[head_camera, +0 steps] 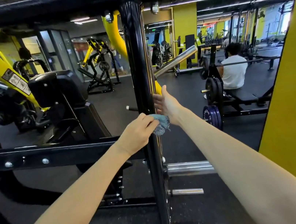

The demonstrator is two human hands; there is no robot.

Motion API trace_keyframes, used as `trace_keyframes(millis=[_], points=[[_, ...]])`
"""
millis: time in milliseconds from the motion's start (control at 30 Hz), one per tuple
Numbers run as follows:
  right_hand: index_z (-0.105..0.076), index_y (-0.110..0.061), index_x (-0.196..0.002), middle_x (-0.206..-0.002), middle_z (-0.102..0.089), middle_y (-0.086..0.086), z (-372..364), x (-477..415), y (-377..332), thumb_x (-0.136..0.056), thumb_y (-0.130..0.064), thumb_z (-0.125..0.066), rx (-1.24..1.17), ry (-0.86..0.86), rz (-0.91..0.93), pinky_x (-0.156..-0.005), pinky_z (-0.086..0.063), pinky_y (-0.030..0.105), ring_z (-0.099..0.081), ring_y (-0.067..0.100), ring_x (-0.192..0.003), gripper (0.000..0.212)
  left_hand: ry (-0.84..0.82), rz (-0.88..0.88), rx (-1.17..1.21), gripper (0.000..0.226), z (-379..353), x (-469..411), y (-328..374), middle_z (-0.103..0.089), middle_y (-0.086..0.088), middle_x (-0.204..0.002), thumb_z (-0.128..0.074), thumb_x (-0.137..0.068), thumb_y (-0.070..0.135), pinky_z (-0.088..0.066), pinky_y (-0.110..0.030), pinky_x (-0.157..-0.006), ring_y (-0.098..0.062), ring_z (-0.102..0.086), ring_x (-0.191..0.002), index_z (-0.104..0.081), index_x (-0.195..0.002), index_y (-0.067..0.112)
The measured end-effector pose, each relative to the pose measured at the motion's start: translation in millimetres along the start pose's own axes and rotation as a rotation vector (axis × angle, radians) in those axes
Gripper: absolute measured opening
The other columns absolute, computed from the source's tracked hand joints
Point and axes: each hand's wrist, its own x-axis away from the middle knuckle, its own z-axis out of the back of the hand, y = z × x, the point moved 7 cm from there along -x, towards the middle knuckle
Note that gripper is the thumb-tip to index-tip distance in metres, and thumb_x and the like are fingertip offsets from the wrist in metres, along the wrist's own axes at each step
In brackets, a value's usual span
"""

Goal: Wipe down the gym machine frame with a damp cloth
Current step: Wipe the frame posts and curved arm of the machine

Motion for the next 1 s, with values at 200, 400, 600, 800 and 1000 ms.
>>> trace_keyframes(millis=[200, 400, 600, 800, 1000], points=[[-0.059, -0.014, -0.120, -0.090, -0.063, 0.003, 3.7, -4.6, 2.5, -0.103, -0.047, -0.028, -0.051, 0.018, 0.019, -0.067, -0.048, 0.024, -0.058, 0.015, -0.078, 0.048, 0.258, 0.284, 0.037, 0.029, 28.8, -33.1, -34.5, -0.044, -0.008, -0.101, -0.042, -0.099, 0.005, -0.046, -0.032, -0.069, -0.024, -0.046, -0.083, -0.067, -0.099, -0.011], [-0.064, -0.023, -0.097, -0.135, -0.057, 0.007, -1.3, 1.9, 0.1, -0.096, -0.065, -0.023, 0.018, -0.010, 0.003, -0.109, -0.040, 0.043, -0.050, 0.024, -0.129, 0.059, 0.019, -0.052, -0.066, 0.018, -0.7, 0.7, 0.5, -0.053, -0.016, -0.093, -0.057, -0.088, -0.004, -0.047, -0.034, -0.060, -0.025, -0.045, -0.072, -0.060, -0.106, -0.006], [-0.056, -0.006, -0.130, -0.122, -0.065, 0.015, 0.5, -1.3, 1.4, -0.095, -0.065, -0.026, -0.152, -0.027, -0.010, -0.093, -0.051, 0.038, -0.064, 0.026, -0.109, 0.074, 0.223, 0.235, -0.058, 0.016, 20.6, -32.3, -24.7, -0.045, -0.011, -0.099, -0.051, -0.093, -0.005, -0.049, -0.032, -0.061, -0.026, -0.048, -0.076, -0.065, -0.101, -0.008], [-0.060, -0.016, -0.117, -0.146, -0.046, 0.007, 1.6, 7.8, -2.6, -0.099, -0.060, -0.023, -0.059, -0.017, -0.003, -0.106, -0.041, 0.040, -0.044, 0.024, -0.134, 0.060, -0.048, 0.016, -0.114, 0.023, -0.5, -10.8, 7.8, -0.062, -0.019, -0.084, -0.044, -0.094, -0.005, -0.048, -0.037, -0.056, -0.027, -0.051, -0.066, -0.067, -0.095, -0.009], [-0.062, -0.018, -0.108, -0.108, -0.064, 0.003, -2.7, 6.9, -0.9, -0.101, -0.056, -0.017, -0.095, -0.058, 0.043, -0.077, -0.043, 0.028, -0.057, 0.014, -0.088, 0.060, 0.238, 0.306, -0.076, 0.036, 48.9, -53.1, -41.9, -0.060, -0.022, -0.090, -0.034, -0.102, 0.007, -0.048, -0.030, -0.067, -0.026, -0.048, -0.083, -0.066, -0.102, -0.010]])
